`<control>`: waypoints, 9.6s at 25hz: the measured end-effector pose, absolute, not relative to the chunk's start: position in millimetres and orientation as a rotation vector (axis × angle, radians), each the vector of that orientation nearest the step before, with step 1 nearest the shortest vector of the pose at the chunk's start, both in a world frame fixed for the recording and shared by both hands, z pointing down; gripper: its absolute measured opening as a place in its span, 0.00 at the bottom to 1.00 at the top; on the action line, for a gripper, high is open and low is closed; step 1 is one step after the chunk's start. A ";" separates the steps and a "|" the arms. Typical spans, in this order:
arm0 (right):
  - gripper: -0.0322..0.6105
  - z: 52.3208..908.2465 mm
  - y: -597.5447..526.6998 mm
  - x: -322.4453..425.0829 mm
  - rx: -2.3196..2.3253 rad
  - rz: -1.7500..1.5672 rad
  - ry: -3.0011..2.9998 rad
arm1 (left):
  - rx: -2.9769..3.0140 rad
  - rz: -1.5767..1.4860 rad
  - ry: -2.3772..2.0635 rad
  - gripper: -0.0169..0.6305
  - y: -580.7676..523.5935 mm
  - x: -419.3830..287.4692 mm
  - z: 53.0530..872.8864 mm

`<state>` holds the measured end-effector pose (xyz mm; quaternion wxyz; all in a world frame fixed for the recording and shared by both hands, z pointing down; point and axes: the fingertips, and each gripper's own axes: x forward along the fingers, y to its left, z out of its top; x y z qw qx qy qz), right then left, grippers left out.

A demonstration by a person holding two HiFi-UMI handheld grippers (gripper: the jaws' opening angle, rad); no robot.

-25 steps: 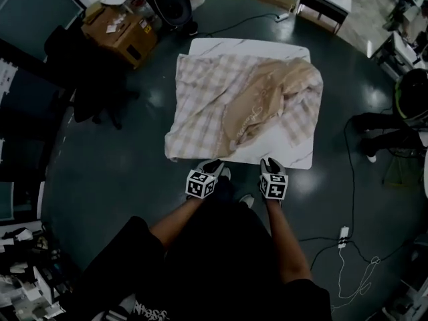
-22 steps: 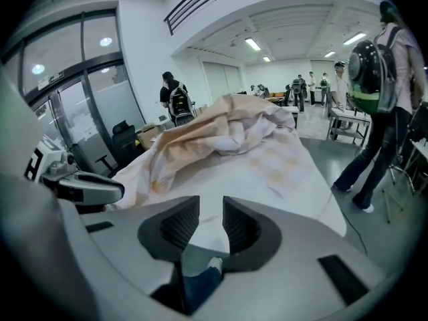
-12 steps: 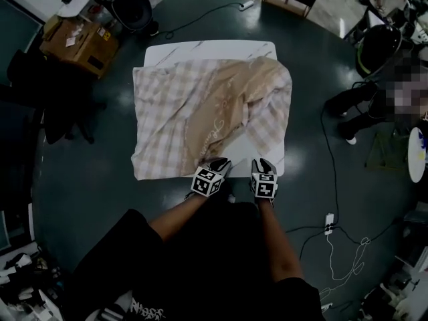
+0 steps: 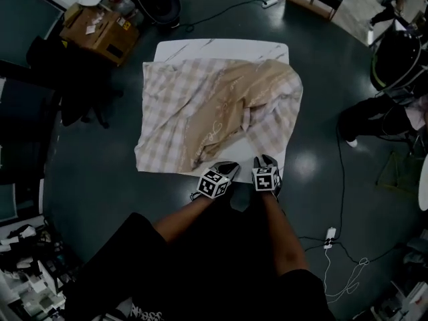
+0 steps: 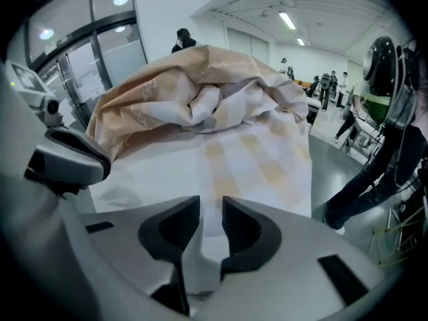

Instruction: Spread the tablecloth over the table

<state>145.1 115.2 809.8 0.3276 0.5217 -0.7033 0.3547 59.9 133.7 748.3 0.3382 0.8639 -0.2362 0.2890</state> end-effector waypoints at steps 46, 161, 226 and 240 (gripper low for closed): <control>0.27 772.6 155.3 339.3 1.638 0.813 -1.744 | 2.168 0.642 -0.994 0.08 170.3 73.5 739.6; 0.30 730.0 151.2 287.5 1.555 0.853 -1.950 | 2.364 0.527 -0.912 0.08 178.7 84.8 724.2; 0.08 752.7 -160.3 160.2 -0.348 0.439 -2.242 | 1.214 -0.075 -2.079 0.08 -105.2 161.6 715.4; 0.08 681.2 -337.5 231.8 0.124 0.279 -2.175 | 1.387 -0.088 -1.974 0.08 -93.5 228.8 674.6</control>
